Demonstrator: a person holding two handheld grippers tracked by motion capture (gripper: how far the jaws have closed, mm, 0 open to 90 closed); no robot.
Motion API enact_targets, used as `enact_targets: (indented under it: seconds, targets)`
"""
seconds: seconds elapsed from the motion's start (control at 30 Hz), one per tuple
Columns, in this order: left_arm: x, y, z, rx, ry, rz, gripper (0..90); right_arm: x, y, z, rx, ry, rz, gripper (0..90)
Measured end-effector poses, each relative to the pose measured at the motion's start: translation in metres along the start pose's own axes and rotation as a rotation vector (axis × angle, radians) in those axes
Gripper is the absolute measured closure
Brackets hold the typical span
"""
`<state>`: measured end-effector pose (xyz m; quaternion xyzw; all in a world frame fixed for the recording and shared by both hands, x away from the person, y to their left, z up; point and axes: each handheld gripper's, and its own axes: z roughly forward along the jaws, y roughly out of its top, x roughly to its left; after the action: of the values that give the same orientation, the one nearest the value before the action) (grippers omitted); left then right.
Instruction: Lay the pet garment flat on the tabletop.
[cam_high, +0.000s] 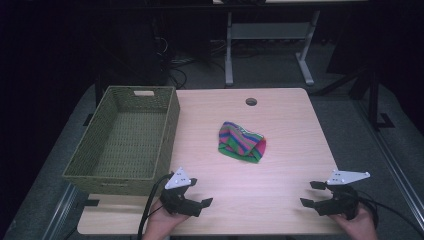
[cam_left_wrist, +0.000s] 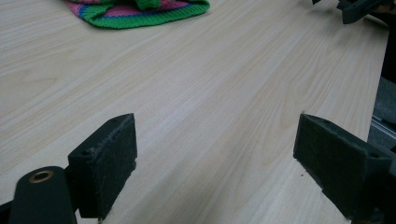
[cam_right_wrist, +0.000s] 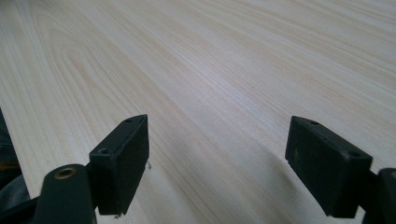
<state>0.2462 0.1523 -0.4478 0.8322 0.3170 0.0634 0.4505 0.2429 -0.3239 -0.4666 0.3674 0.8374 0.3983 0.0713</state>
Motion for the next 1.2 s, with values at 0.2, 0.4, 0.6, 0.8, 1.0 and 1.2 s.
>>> enact_targets:
  seconds: [0.2, 0.4, 0.6, 0.8, 1.0, 1.2]
  targets:
    - [-0.001, 0.000, 0.001, 0.007, -0.006, 0.007, 13.0, 0.000, 0.000, 0.001, 0.001, 0.000, -0.003, 21.0]
    - [-0.002, 0.000, 0.000, 0.012, -0.006, 0.029, 13.1, 0.001, 0.003, 0.001, -0.008, 0.004, -0.008, 20.2]
    - [-0.003, 0.000, 0.000, 0.008, -0.002, 0.032, 13.1, 0.003, 0.008, 0.004, -0.007, 0.007, -0.023, 18.7]
    - [-0.003, 0.000, -0.002, 0.001, -0.006, 0.028, 13.1, 0.005, 0.010, 0.004, -0.014, 0.005, -0.026, 18.7]
    - [-0.002, 0.000, -0.003, -0.006, -0.006, 0.026, 13.1, 0.006, 0.011, 0.005, -0.013, 0.006, -0.028, 18.7]
    - [-0.001, -0.001, -0.002, -0.008, -0.009, 0.017, 13.1, 0.006, 0.018, 0.007, -0.023, 0.019, -0.032, 17.3]
